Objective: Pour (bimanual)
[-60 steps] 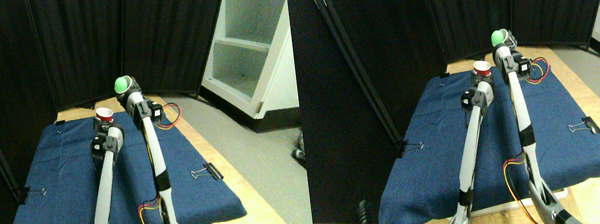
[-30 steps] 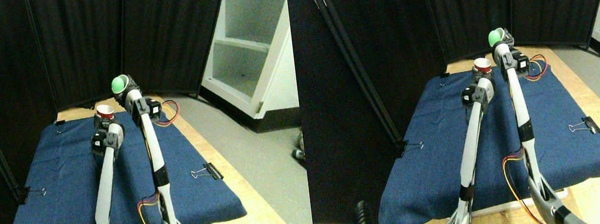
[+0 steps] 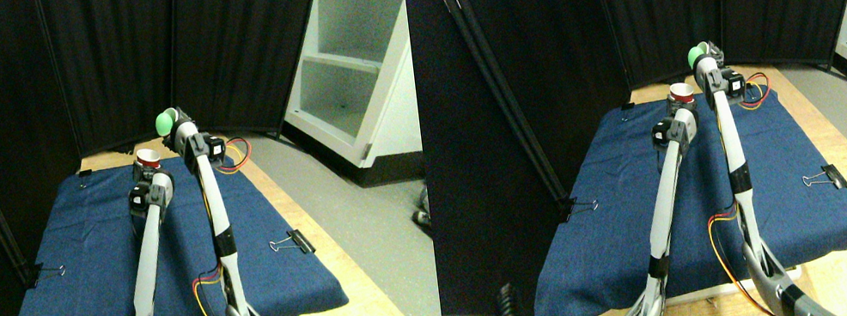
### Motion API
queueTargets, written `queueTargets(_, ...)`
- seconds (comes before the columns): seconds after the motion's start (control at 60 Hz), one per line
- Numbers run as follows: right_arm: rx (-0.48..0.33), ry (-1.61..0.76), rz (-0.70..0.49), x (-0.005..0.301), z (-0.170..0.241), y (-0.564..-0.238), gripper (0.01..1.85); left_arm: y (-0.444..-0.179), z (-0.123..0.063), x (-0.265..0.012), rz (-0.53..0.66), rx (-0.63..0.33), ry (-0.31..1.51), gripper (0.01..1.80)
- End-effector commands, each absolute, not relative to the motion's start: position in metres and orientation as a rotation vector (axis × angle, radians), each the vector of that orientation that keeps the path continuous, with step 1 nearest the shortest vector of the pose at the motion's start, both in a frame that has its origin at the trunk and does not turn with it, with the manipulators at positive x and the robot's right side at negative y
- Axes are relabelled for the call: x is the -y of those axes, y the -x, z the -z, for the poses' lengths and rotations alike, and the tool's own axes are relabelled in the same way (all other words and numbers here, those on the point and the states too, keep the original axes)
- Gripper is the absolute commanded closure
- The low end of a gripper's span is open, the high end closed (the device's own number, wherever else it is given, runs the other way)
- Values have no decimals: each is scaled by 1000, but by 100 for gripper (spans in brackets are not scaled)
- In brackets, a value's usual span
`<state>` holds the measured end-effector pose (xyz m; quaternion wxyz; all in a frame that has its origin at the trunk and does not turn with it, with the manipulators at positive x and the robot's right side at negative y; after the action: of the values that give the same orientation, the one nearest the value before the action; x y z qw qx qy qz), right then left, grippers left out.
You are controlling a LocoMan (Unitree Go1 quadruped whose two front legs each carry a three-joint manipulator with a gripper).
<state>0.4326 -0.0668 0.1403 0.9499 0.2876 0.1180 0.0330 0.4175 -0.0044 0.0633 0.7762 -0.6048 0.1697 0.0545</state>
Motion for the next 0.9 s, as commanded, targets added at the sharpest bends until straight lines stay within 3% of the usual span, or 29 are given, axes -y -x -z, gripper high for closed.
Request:
queueTargets(0.017,-215,-609,-50,64,-145,-435,153,-422,-70,5,-100,-325,1321,148)
queueTargets(0.517,-227,-411,-49,61,-142,-435,153,-427,-71,9,-78,-340,1334,148)
queueTargets(0.9,-246,-377,-134,55,-137,-443,153,-423,-75,8,-85,-346,1351,148)
